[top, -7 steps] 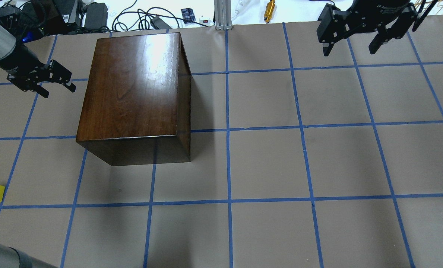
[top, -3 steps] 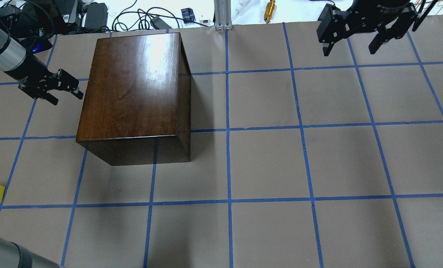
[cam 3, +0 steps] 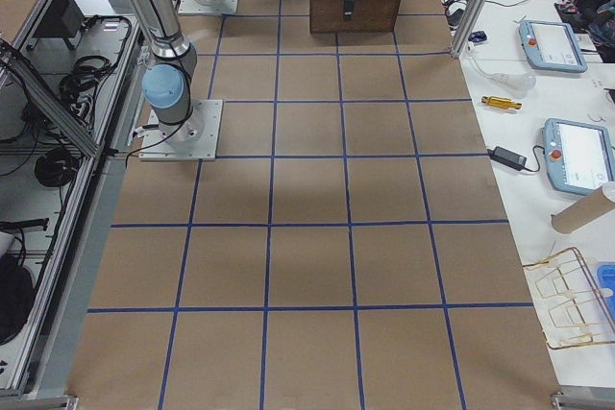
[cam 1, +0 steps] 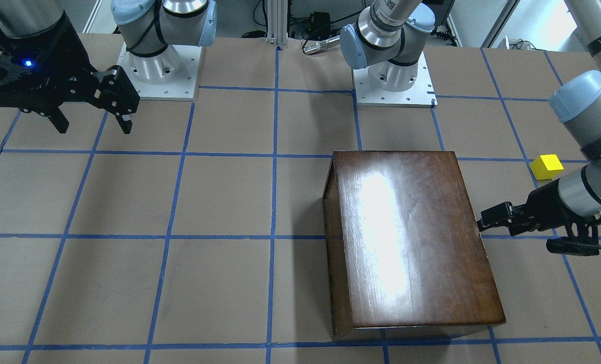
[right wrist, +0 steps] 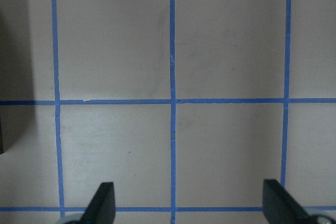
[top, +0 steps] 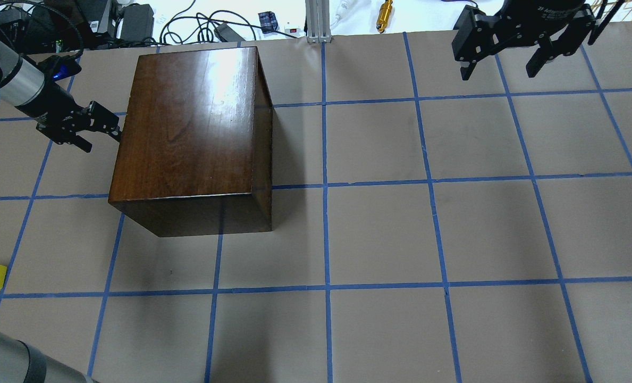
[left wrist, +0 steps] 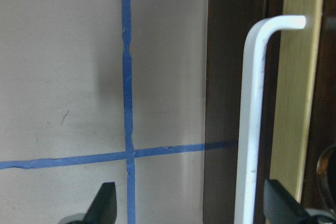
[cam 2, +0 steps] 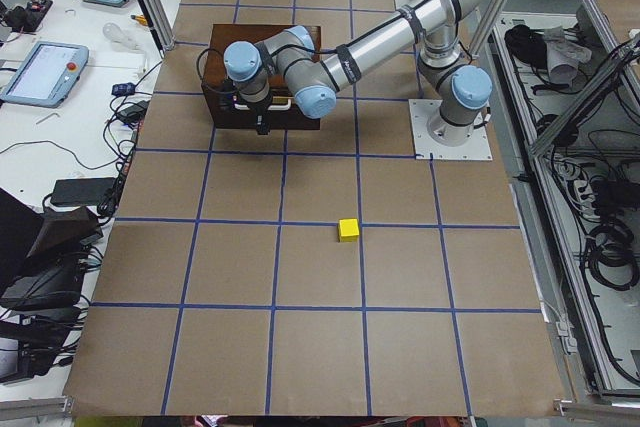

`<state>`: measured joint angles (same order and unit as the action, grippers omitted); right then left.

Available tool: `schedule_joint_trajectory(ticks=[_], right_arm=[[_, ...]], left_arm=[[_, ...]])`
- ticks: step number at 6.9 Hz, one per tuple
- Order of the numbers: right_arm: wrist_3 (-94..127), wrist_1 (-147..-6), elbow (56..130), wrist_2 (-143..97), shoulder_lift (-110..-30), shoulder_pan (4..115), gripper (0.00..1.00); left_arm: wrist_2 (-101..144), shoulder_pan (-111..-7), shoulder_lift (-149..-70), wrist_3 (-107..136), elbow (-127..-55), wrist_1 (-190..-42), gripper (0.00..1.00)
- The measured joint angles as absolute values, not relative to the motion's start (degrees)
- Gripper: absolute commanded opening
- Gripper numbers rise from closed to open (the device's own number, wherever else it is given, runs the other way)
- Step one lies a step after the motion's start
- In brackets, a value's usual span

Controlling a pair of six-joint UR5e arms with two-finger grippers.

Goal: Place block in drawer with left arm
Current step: 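Hook the left gripper onto the white drawer handle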

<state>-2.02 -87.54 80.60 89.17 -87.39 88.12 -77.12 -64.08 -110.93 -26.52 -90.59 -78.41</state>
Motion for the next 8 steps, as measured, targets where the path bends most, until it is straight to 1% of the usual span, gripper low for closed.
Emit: schedule_joint_trajectory(ticks=[8], right_arm=[[-2.02,-87.54,80.60,89.18,-87.39,88.15,1.00]], left_arm=[[-76.48,-64.00,-112.29,-27.08,-92.42,-75.73,1.00]])
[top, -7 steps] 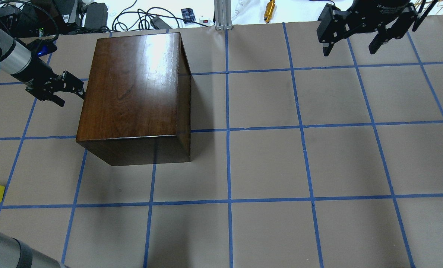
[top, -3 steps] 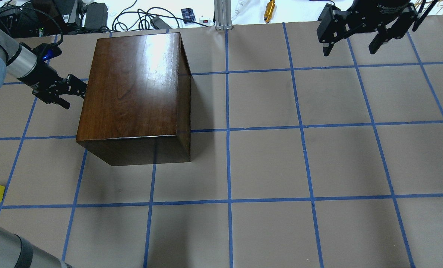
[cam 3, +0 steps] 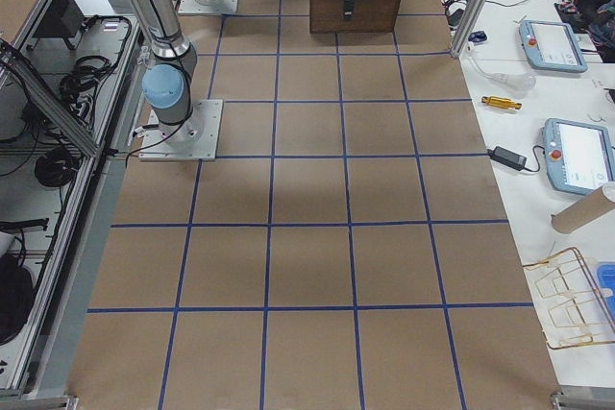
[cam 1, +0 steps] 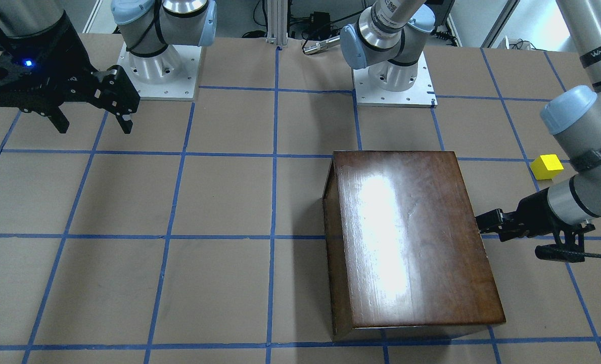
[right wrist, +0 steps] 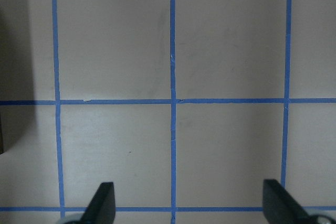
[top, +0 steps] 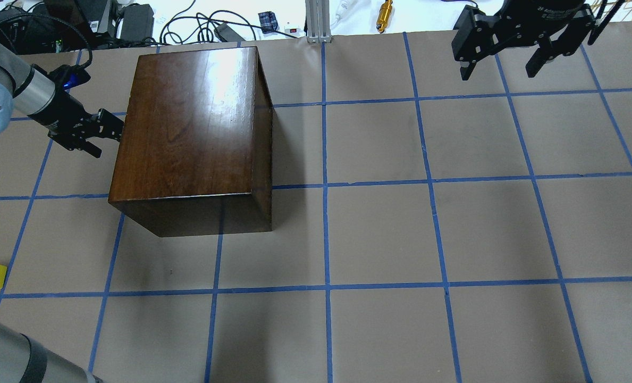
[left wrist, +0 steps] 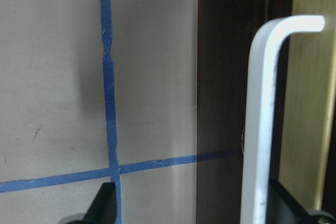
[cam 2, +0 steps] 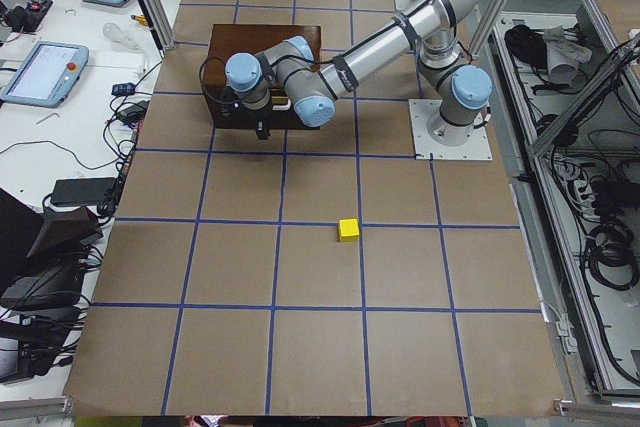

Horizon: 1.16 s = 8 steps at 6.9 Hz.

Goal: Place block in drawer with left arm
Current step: 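Pull the drawer open with the left gripper, away from the cabinet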

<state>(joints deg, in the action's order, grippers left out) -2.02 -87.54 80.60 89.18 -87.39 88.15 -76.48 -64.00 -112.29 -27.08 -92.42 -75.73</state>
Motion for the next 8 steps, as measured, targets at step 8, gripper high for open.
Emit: schedule_joint_trajectory(ticks=[8], right_arm=[[-2.02,-87.54,80.60,89.17,-87.38,88.14,1.00]], left_arm=[[-82.14,-58.51,-111.89,-29.87,-91.70,-74.96,1.00]])
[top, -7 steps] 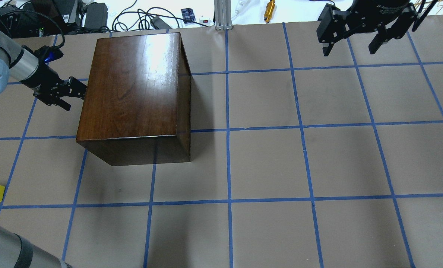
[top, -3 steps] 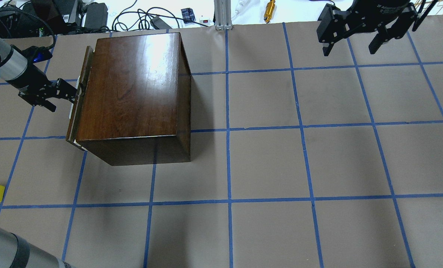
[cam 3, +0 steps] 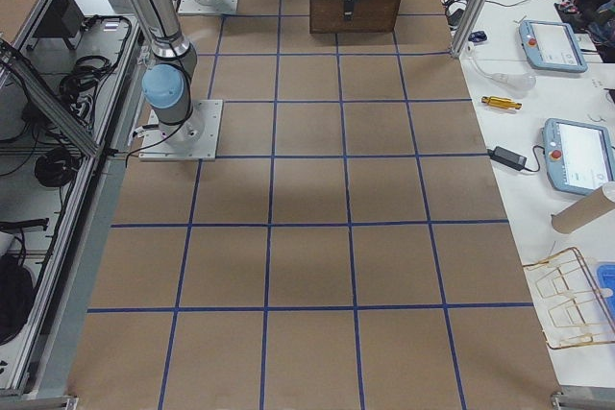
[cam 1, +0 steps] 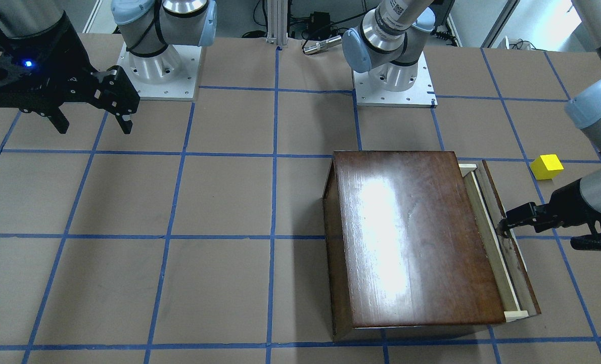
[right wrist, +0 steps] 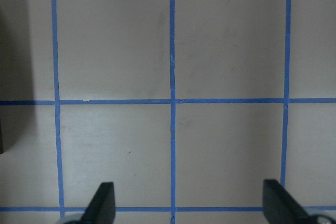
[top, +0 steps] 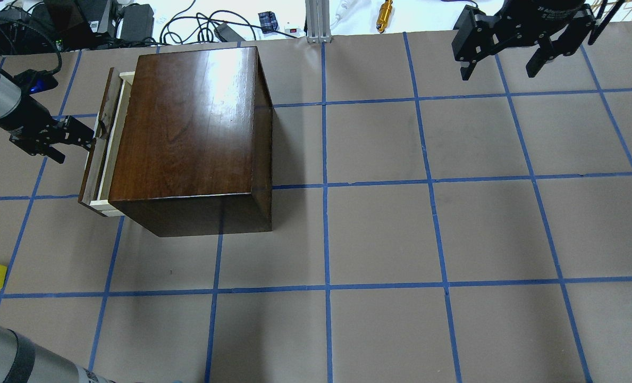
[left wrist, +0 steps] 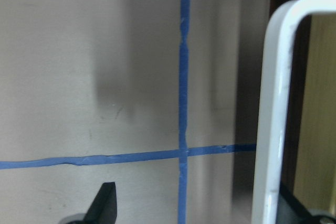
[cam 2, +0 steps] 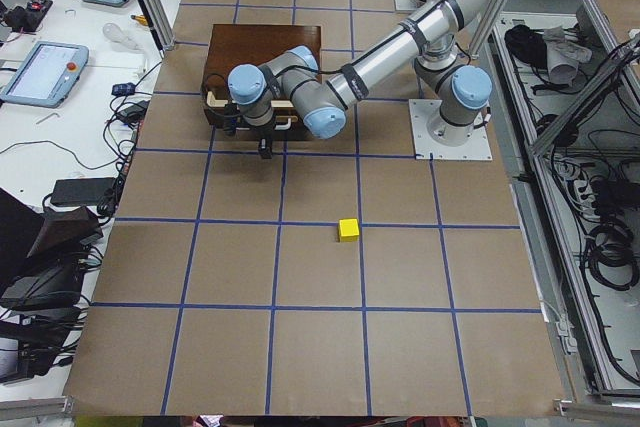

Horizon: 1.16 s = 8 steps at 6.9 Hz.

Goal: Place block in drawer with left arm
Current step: 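Pull the drawer open with the left gripper, away from the cabinet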

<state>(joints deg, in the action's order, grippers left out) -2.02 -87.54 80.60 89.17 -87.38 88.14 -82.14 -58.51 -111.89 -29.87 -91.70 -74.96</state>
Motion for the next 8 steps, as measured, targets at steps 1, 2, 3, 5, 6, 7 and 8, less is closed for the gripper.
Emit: schedule_joint_trajectory(ticks=[1,2,3,5,6,7,8], right_arm=[[-2.02,-87.54,80.60,89.17,-87.39,88.15,1.00],[-2.02,-87.54,80.60,89.16,-87.39,88.15,1.00],[-2.02,-87.54,80.60,89.17,-87.38,88.15,1.00],[-2.02,-87.54,80.60,89.13,-87.38,88.15,1.00],[-2.02,-87.54,80.60,89.12,-87.39,88.15,1.00],[-2.02,-87.54,80.60,89.14,-87.39,88.15,1.00],[-2.02,-87.54,80.60,89.18,-87.39,88.15,1.00]], left_arm=[[-82.10,-57.57,-111.90,-30.55,-91.68,-74.97,1.00],[-82.08,-56.72,-111.94,-31.02,-91.67,-74.99,1.00],[-82.10,-55.98,-111.96,-31.32,-91.67,-75.01,1.00],[-82.09,-54.99,-111.97,-31.66,-91.64,-74.98,1.00],[-82.08,-54.64,-112.00,-31.70,-91.61,-74.98,1.00],[-82.07,-54.28,-112.03,-31.74,-91.60,-74.97,1.00],[-82.01,-54.06,-112.04,-31.79,-91.55,-74.97,1.00]])
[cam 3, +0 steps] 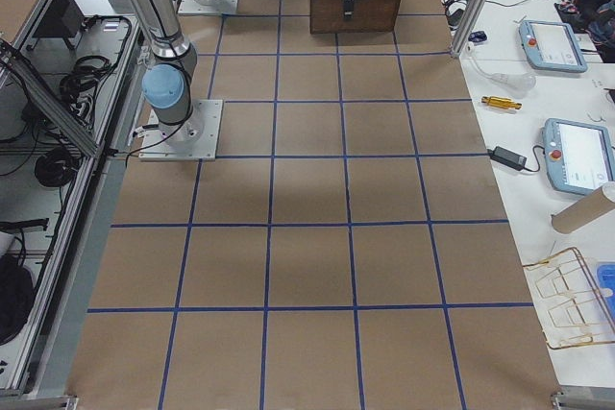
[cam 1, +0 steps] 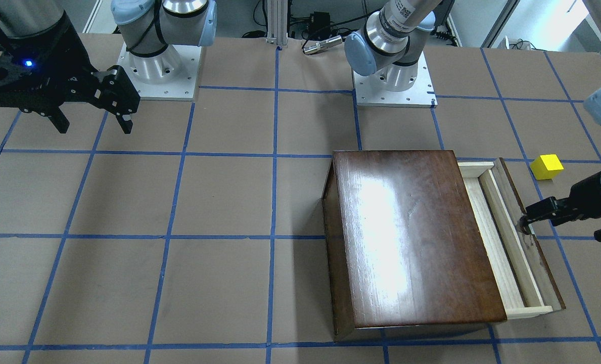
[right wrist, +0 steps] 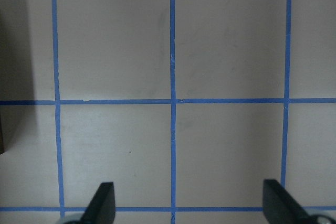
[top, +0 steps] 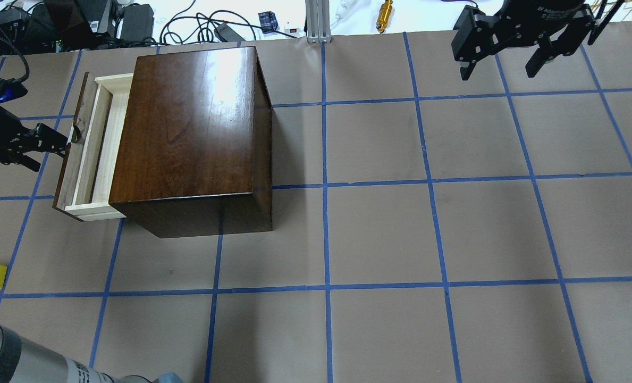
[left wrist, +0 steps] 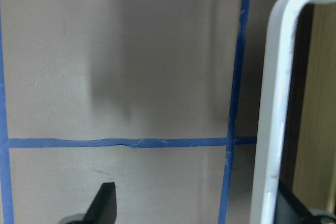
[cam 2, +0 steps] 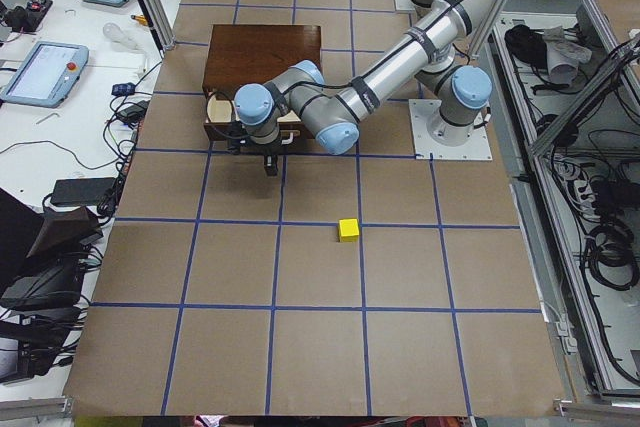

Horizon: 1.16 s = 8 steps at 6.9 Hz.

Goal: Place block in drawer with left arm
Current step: 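Pull the drawer open with the left gripper, away from the cabinet, then release the handle and move the left gripper toward the yellow block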

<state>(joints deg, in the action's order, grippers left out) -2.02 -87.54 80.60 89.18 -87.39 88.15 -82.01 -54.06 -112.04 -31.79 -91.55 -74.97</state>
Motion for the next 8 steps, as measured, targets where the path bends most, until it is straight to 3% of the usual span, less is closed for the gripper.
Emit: schedule_joint_trajectory(ticks=[8], right_arm=[[-2.02,-87.54,80.60,89.18,-87.43,88.14,1.00]], left_arm=[[-81.84,-54.03,-109.74,-32.08,-87.58,-81.41,1.00]])
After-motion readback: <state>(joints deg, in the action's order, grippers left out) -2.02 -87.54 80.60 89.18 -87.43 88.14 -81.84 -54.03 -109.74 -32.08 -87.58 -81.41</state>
